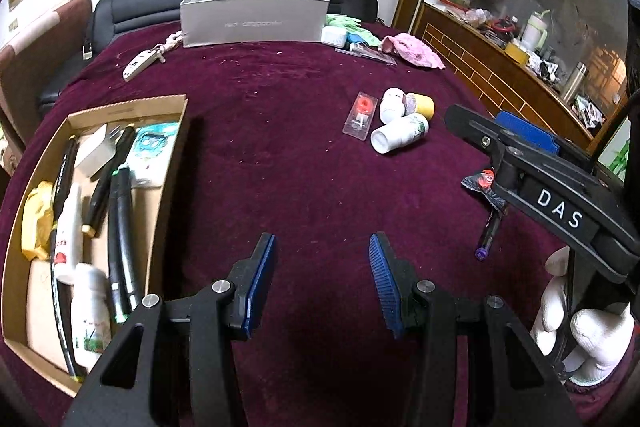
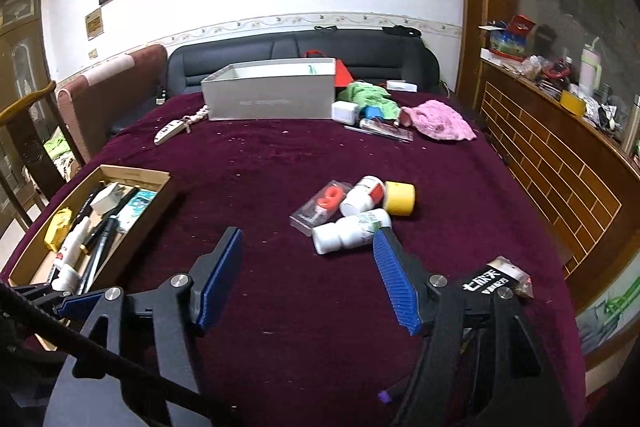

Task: Organize objects
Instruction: 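Move both open grippers back toward the remaining pile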

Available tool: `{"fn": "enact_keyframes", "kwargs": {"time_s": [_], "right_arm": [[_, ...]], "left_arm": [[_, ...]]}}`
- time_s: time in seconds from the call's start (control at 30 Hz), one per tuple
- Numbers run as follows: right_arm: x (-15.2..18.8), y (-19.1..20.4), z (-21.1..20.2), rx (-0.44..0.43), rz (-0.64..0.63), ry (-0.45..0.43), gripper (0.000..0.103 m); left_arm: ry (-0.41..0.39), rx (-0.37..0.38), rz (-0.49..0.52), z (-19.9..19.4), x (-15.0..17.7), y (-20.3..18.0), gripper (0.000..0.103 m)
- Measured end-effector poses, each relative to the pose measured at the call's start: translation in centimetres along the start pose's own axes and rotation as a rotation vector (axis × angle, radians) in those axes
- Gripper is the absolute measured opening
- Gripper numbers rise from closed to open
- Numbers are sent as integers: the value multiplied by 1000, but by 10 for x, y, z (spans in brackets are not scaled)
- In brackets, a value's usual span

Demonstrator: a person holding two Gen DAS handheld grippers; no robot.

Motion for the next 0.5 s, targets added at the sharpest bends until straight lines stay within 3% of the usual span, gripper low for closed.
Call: {"fn": "enact_keyframes", "kwargs": {"time_s": [0.27, 0.5], "right_arm": [[-4, -33, 5, 16, 16, 9, 68], [-24, -137, 17, 42, 285, -31, 70]], "left_arm": [[-10, -12, 58, 19, -26, -18, 42], [-34, 26, 54, 41, -64, -30, 42]]}}
Point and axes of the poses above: each gripper's, at about its wrist camera, not at the fingertips, and z roughly the way its jaws point, y to its left, x to its underside, the point moved 4 cm from there along z, roughly the way its jaws point
